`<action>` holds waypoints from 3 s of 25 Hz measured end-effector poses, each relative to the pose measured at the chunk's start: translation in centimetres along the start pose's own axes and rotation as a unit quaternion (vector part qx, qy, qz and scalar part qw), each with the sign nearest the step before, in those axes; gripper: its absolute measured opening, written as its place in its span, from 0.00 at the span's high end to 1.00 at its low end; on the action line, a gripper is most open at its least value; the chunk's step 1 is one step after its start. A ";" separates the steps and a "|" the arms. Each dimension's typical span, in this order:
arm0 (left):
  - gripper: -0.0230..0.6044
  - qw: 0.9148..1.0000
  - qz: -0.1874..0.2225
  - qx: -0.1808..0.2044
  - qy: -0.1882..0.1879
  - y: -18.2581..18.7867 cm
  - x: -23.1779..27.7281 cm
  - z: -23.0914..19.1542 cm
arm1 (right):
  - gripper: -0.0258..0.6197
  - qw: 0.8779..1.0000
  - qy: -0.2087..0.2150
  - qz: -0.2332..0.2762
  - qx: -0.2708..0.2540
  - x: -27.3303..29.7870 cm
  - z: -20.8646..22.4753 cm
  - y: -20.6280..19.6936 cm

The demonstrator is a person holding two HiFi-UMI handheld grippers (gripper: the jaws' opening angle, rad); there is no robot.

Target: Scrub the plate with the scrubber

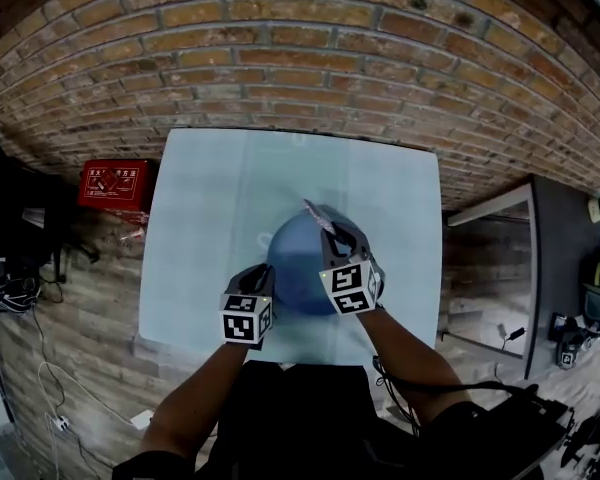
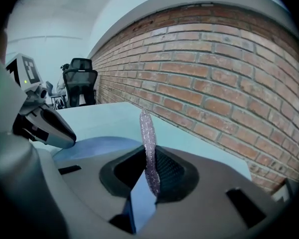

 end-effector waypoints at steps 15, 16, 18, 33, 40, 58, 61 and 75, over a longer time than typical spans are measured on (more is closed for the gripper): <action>0.91 0.999 0.008 0.023 -0.034 -0.2 0.0 0.5 | 0.86 0.995 0.086 -0.014 0.056 3.0 -4.7 -0.7; 0.91 0.999 0.008 0.023 -0.034 -0.2 0.0 0.5 | 0.86 0.994 0.091 -0.015 0.058 3.1 -4.8 -0.7; 0.91 0.999 0.008 0.017 -0.036 -0.3 0.0 0.6 | 0.86 0.992 0.103 -0.017 0.070 3.4 -5.2 -0.7; 0.80 0.999 -0.019 0.032 -0.038 -0.7 1.5 0.8 | 0.85 0.980 0.160 -0.032 0.118 4.7 -7.2 -1.7; 0.80 0.999 -0.022 0.007 -0.045 -0.6 1.5 0.8 | 0.85 0.970 0.199 -0.060 0.125 5.4 -8.5 -1.8; 0.80 0.998 -0.004 -0.002 -0.062 -0.8 0.0 0.4 | 0.85 0.950 0.266 -0.078 0.146 4.9 -11.4 -1.8; 0.80 0.998 -0.002 -0.008 -0.066 -1.0 -0.4 0.4 | 0.85 0.949 0.271 -0.078 0.144 4.6 -11.8 -1.8; 0.80 0.998 0.007 -0.054 -0.034 -2.5 -2.8 -0.8 | 0.85 0.918 0.305 -0.071 0.244 3.0 -13.2 -1.8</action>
Point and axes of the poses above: the fingertips, and each gripper's own axes: x forward along the fingers, z to its right, y out of its top, the point moved 2 cm from there along -x, backward along the fingers, and after that the axes turned 7 degrees about y, right-handed, at the moved point
